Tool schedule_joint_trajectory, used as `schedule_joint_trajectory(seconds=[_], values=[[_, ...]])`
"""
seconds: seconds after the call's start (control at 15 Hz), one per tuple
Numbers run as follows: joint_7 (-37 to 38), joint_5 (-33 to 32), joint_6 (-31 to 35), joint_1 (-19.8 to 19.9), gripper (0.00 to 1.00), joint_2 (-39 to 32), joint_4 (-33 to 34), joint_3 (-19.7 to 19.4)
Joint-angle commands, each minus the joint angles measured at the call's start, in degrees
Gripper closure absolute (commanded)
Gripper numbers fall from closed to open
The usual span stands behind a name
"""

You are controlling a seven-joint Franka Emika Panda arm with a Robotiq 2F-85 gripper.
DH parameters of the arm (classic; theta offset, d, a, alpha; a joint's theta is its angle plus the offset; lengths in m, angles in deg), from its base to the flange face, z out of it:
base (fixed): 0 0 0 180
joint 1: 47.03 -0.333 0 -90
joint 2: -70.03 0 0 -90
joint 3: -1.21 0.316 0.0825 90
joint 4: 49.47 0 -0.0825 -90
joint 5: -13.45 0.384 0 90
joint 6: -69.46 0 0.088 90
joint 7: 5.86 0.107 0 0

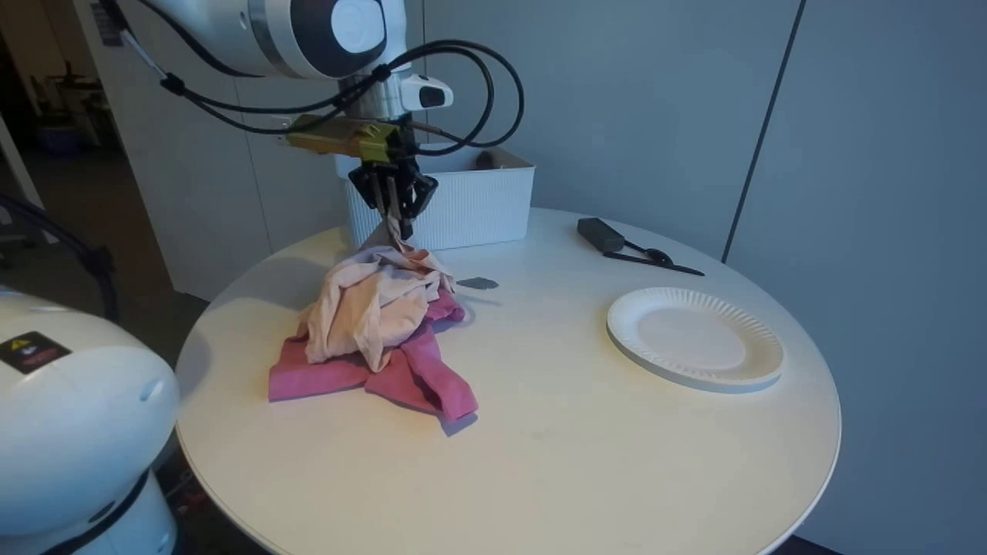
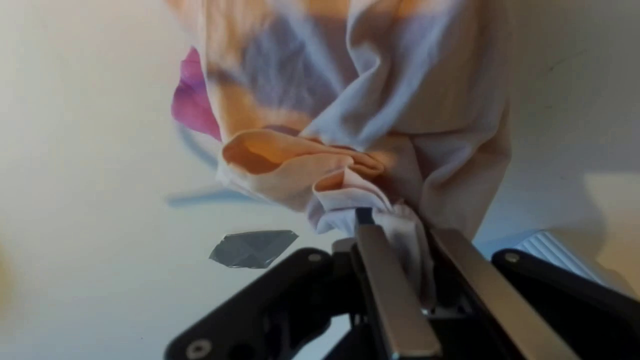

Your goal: Remove some clothes from the white basket and put them on the table

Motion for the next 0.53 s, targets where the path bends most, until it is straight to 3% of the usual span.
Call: schedule_joint_trajectory(seconds=[0.0,0.33,0.47], values=[[4.2,-5.9,-2.8,5.3,0.46,0.2,3.7,5.5],[10.6,-13.6,-4.2,9.4,0.08,8.8,4.9,10.3],[12.4,-15.3,-5.4,10.6,0.0,11.1,5.6,11.2]])
